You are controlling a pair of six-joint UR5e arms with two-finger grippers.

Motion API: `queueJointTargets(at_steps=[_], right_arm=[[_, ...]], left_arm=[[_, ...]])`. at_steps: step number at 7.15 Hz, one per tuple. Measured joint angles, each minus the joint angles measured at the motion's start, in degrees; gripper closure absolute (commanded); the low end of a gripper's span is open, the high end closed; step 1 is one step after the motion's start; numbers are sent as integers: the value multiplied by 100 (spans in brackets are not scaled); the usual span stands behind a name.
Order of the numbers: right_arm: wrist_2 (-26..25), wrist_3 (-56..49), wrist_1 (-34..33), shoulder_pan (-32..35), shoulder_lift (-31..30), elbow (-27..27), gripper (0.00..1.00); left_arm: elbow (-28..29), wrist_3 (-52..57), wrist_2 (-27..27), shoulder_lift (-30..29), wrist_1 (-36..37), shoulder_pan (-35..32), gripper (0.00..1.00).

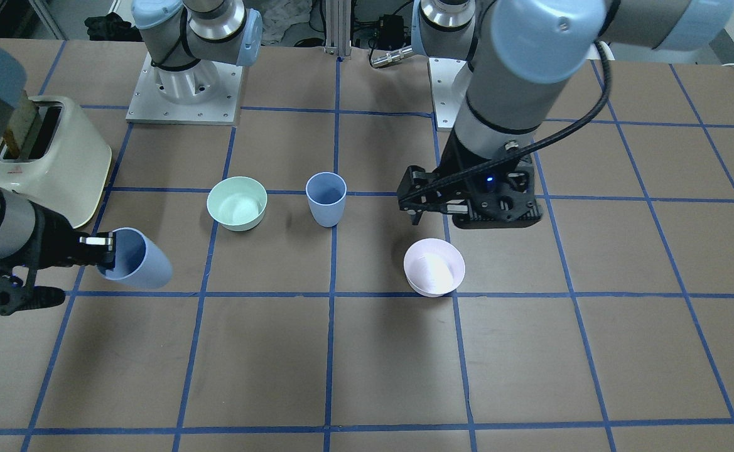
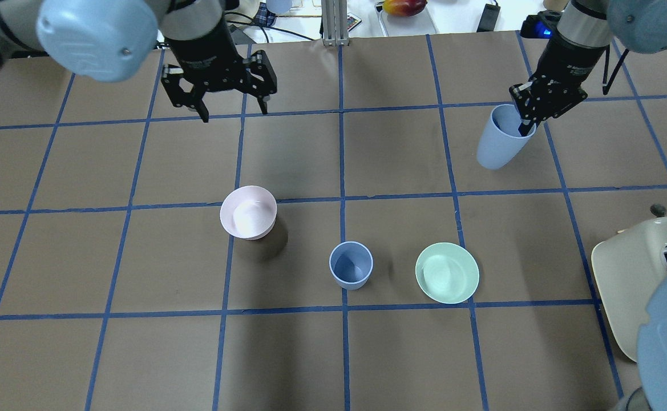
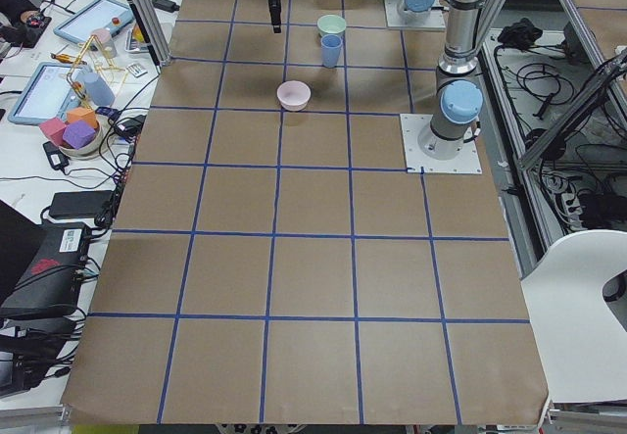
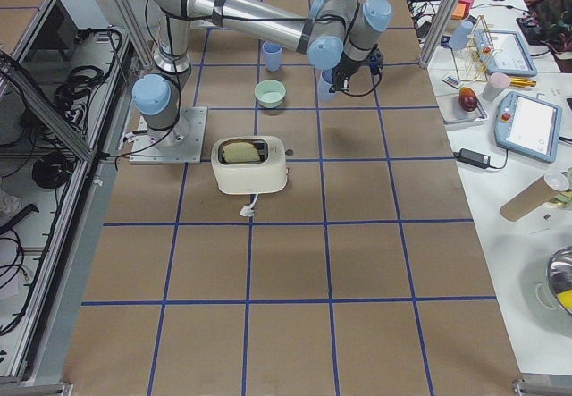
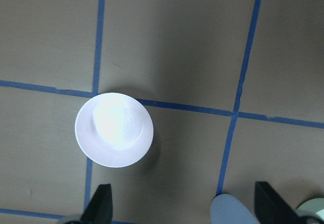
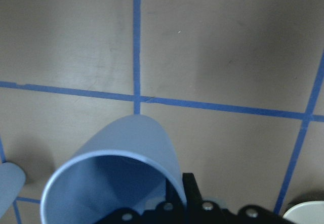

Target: Stack blue cups with both arms

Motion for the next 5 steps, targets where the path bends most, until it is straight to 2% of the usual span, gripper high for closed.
queueJointTargets(at_steps=[2,3,5], right_arm=[[110,617,479,650,-480,154,100],[196,1135,584,995,-742,243,100],[259,2076,558,1854,-951,490,100]], left_arm=[[62,1139,-34,448,42,302,0],[-67,1210,-11,708,60,344,0],[-747,1000,45,1196,289,395,0]])
